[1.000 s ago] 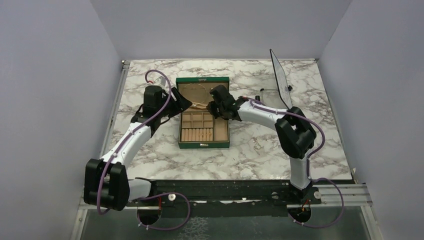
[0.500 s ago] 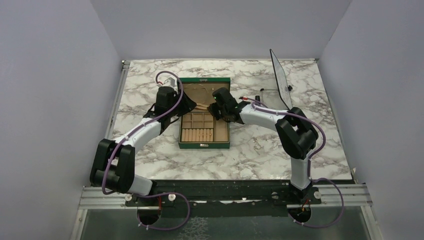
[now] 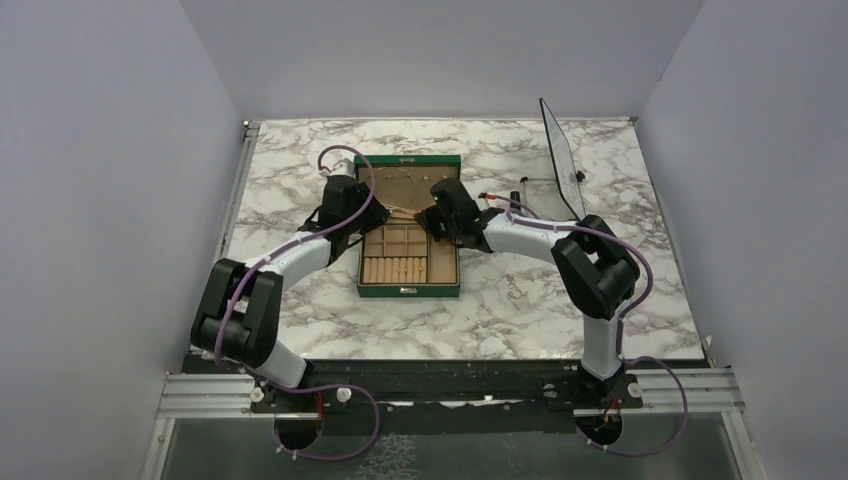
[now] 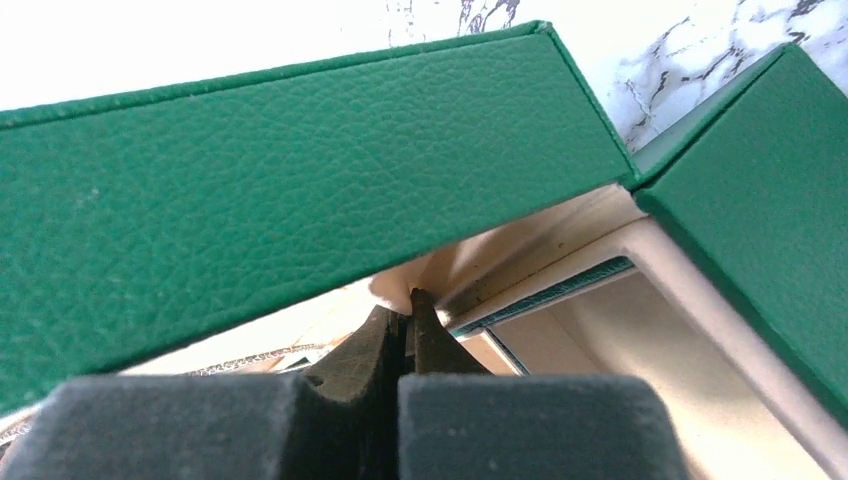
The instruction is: Organize the mixed jewelry
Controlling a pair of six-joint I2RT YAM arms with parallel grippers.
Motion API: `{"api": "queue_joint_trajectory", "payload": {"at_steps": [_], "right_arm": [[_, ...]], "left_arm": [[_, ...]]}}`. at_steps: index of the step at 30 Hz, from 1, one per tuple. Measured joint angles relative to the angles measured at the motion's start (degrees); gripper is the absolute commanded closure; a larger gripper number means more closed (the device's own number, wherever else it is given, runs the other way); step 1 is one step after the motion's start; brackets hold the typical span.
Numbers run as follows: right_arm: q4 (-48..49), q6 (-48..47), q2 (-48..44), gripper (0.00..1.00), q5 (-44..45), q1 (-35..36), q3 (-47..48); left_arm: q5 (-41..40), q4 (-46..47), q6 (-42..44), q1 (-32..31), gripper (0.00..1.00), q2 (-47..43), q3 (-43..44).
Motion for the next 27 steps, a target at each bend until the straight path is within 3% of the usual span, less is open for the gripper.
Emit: {"api": "queue_joint_trajectory", "payload": {"at_steps": [5, 11, 14, 27], "right_arm": [[2.4, -1.7, -0.4, 0.99, 0.0, 0.0, -1.4], [4.8, -7.1, -2.3, 0.70, 0.3, -0.3, -3.5], [4.3, -9.0, -4.2, 0.61, 0.9, -1.0, -4.3], [6.2, -11.6, -6.5, 0.57, 1.5, -3.5, -5.2]], "left_arm": [[-0.3, 0.5, 0.2, -0.2, 0.71, 0.7, 0.9], [-0.3, 1.2, 0.2, -0.3, 0.71, 0.6, 1.0], [-0.3, 1.3, 0.3, -0.3, 0.71, 0.4, 1.0], [-0.4, 1.3, 0.5, -0.3, 0.61, -2.2, 1.0]]}}
